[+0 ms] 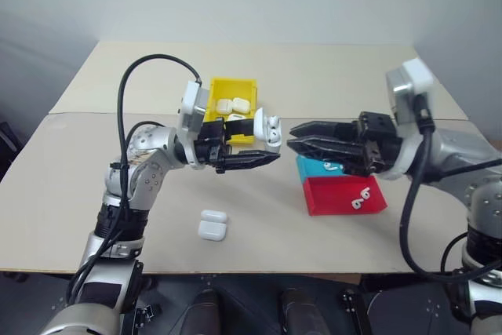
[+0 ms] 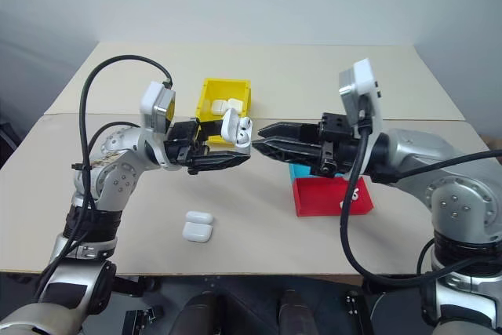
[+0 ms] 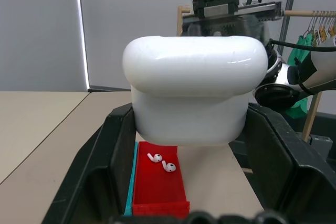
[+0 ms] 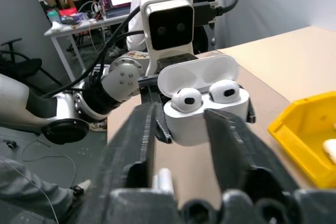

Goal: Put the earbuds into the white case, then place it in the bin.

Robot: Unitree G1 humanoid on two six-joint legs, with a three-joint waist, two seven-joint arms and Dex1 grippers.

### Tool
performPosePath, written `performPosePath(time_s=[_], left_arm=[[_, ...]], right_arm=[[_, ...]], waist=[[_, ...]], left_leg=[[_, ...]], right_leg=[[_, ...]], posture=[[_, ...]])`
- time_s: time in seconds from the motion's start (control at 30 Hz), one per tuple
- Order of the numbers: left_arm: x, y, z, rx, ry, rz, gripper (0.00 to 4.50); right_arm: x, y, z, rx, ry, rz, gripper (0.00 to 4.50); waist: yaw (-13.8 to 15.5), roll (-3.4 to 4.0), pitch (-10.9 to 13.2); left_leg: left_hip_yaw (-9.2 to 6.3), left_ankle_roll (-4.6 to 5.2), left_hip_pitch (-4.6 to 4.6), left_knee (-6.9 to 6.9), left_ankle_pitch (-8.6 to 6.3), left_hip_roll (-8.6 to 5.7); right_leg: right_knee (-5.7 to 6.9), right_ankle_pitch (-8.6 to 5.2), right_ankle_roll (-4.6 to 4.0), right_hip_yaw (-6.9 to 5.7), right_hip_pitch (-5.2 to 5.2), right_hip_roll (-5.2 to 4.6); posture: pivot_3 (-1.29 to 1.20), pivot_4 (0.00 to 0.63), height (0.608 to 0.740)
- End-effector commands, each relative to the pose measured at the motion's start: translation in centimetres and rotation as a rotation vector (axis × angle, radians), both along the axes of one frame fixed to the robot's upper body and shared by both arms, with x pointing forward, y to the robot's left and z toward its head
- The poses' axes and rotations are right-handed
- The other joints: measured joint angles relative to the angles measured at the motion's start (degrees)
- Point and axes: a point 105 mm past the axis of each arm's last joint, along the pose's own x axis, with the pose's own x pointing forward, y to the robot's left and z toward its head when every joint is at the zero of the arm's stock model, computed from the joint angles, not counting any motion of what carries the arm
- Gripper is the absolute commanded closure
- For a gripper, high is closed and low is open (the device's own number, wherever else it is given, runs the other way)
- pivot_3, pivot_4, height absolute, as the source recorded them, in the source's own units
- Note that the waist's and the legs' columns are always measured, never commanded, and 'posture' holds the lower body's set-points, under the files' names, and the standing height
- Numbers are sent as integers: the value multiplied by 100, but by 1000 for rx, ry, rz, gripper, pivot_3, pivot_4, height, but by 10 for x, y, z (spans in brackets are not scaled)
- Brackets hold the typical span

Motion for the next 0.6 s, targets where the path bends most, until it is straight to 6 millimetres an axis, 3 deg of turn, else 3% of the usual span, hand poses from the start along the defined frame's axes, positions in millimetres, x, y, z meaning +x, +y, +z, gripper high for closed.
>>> performPosePath(time_s=[0.03,0.07,0.4,0.6], left_arm=[[-1,-13,1,0,-34,-17,1725],[0,-16,-1,0,-32,-18,1725],[6,-40,-8,24,-59,-18,1725],[8,-39,-5,17,-81,-8,1725]], right_arm=[[6,-4,27,-76,-176,-18,4269],[9,-2,29,-112,-193,-16,4485],[30,39,36,-442,-527,91,4485],[24,38,9,-629,-604,253,4485]], waist=[[-3,0,0],[-6,0,0],[-1,0,0],[47,0,0]], left_leg=[[-2,0,1,-1,0,1],[-2,1,2,-2,0,1],[-1,4,-17,1,-2,3],[-1,5,-27,4,-3,2]], right_leg=[[-1,0,0,-2,2,1],[-2,0,0,-2,2,2],[-5,-1,-1,-3,-15,4],[-13,-1,0,-6,-16,1]], posture=[[0,150,740],[0,150,740],[0,150,740],[0,150,740]])
